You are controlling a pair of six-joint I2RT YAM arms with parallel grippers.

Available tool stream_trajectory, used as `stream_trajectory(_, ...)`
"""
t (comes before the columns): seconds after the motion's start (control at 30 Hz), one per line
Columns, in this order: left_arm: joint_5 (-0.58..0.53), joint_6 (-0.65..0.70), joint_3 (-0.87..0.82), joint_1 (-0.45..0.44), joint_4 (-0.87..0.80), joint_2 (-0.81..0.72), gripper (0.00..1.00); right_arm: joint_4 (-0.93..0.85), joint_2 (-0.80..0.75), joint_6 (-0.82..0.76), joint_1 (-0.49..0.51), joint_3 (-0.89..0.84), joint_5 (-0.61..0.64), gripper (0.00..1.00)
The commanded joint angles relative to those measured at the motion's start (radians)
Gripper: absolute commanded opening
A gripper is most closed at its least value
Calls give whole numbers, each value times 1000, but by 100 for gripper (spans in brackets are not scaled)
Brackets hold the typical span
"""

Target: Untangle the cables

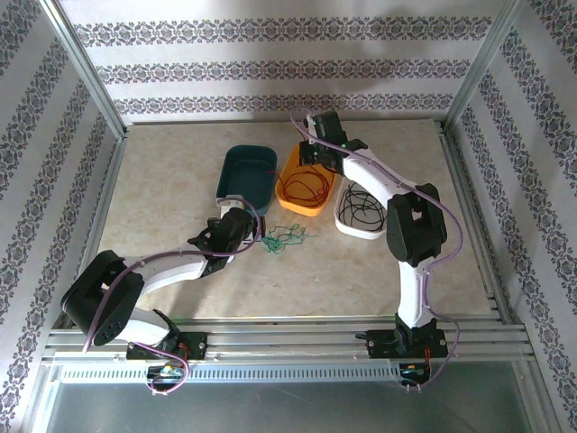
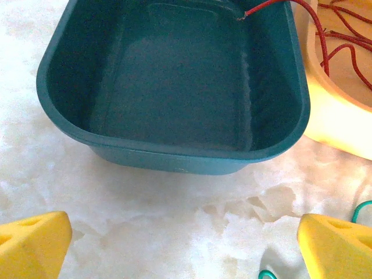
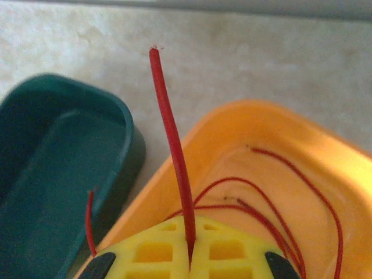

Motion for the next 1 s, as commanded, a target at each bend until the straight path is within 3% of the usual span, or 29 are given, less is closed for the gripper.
stream_trajectory(0.0,6,23,-8,10,-19,-14,100,-27,35,5,4,-31,40,0)
stream_trajectory(0.53,20,35,22,10,-32,4,100,-86,155,21,21,-7,79,0)
stream_trajectory(0.6,13,34,24,10,-34,3,100,-85,131,9,19,-4,82,22)
stream_trajectory(0.67,1,31,29,10,-42,1,100,-81,93,0,18,-3,105,35)
stream_trajectory(0.77,-8,26,28,10,-44,-2,100,-71,34,-22,18,-6,142,42)
stream_trajectory(0.97,-2,11,21,9,-37,1,100,-45,-64,-81,30,-24,196,46)
